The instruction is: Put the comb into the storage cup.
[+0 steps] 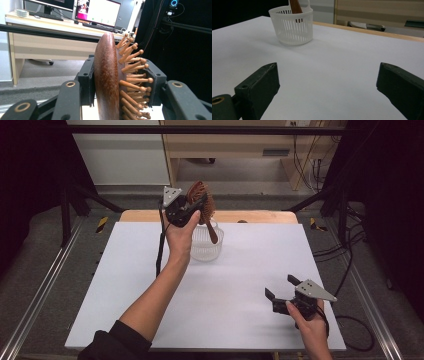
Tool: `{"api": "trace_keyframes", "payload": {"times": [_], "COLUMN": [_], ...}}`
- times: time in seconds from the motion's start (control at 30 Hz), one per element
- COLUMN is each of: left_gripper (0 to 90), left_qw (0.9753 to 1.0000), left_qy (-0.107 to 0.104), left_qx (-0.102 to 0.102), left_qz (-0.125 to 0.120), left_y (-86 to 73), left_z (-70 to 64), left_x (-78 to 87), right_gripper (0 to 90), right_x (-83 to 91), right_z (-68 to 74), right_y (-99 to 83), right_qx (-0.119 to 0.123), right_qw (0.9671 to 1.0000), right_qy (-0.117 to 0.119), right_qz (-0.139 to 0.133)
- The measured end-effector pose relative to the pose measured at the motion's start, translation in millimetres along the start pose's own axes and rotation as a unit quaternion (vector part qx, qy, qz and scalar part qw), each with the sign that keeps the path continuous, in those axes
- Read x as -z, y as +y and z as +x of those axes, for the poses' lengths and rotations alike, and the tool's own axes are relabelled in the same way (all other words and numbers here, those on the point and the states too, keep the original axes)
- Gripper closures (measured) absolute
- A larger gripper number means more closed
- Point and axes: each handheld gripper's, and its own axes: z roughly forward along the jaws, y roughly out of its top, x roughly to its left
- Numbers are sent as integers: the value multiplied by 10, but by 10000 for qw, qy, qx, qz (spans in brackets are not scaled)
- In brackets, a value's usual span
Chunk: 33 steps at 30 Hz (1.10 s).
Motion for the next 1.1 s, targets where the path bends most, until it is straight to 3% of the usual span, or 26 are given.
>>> {"api": "trace_keyframes", "payload": {"times": [0.3,0.47,1.1], "left_gripper": [516,516,513], "left_qw": [10000,9999,9999], "left_qy": [72,61,-19], "left_qx": [12,-96,-114], "left_qz": [-11,40,94], "left_y": [-74,-151,-358], "left_z": [2,-1,-10], "left_x": [2,13,-20], "right_gripper": [49,61,59], "right_x": [1,4,-3], "right_z": [-1,-19,-19], "right_y": [-1,-5,-5], "right_qx": [61,84,63], "right_qw": [10000,9999,10000], "right_qy": [-73,-104,-68], "right_qz": [-13,-19,-15]}}
